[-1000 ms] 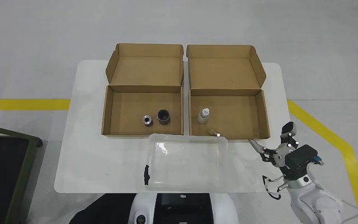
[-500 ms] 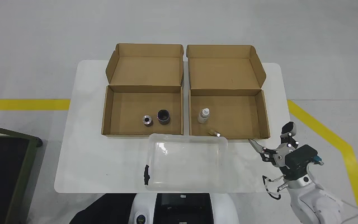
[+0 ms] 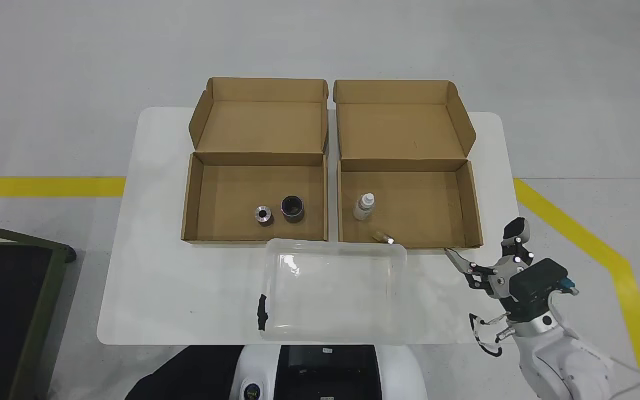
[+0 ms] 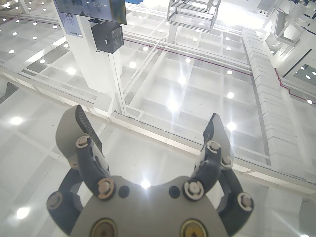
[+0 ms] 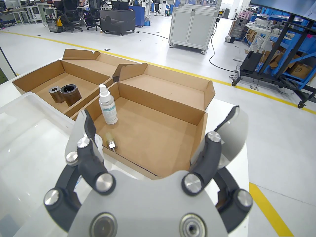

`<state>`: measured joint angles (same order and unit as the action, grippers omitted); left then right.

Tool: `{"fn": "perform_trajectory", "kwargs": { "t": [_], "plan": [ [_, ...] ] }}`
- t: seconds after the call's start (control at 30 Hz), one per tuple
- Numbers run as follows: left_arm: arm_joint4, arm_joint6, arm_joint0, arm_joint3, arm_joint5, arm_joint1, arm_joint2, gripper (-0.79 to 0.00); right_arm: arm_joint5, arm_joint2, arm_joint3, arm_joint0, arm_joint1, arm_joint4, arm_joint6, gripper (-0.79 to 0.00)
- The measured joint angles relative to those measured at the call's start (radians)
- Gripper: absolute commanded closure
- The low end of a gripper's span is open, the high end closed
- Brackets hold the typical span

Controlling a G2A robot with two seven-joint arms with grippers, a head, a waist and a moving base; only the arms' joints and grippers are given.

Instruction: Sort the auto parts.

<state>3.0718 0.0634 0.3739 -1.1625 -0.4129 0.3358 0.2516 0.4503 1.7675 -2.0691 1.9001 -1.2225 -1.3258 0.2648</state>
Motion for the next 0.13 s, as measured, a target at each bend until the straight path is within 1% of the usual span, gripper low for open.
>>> {"fn": "perform_trajectory", "kwargs": {
  "t": [0.13],
  "plan": [
    [0.0,0.0,0.0,0.0,0.0,0.0,0.0,-0.785,0.0,0.0,0.0,0.0,0.0,0.0,0.0,-0.784]
  ]
}}
